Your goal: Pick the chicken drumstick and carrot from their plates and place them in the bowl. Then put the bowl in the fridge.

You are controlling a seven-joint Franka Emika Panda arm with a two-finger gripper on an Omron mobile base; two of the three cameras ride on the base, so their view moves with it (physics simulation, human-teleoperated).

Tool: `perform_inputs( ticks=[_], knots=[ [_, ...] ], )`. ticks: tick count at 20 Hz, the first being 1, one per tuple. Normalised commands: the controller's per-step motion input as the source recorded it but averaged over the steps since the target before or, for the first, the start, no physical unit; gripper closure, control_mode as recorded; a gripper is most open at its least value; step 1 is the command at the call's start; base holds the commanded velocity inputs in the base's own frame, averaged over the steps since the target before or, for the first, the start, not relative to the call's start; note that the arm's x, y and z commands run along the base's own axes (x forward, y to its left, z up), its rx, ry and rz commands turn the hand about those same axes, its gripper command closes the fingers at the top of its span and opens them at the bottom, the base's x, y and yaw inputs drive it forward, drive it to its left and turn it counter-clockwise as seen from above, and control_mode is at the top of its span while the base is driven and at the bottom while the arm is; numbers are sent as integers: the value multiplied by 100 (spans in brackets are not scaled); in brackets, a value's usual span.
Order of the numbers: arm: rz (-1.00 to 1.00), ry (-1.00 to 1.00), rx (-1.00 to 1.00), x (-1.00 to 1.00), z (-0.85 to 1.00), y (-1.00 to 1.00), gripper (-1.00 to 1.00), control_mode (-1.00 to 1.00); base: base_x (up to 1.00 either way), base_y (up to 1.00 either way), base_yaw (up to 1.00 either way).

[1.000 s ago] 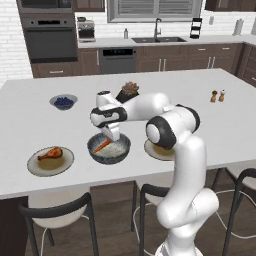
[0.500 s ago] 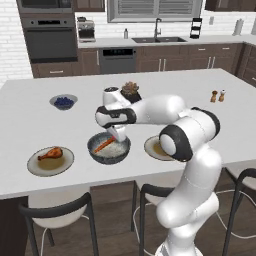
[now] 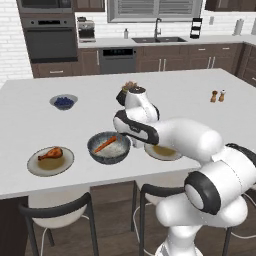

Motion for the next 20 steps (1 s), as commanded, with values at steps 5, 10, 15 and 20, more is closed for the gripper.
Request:
perform_inputs(
  ticks=[5,10,15,20],
  knots=[
    [1,28,-4,-32,72,-23,-100,-100,0,0,0],
    [58,16,-21,-39,49,-33,-100,-100,0,0,0],
    [70,0,-12,-93,4,-58,-100,-100,0,0,0],
    [66,0,0,-100,-8,-70,-100,-100,0,0,0]
  ],
)
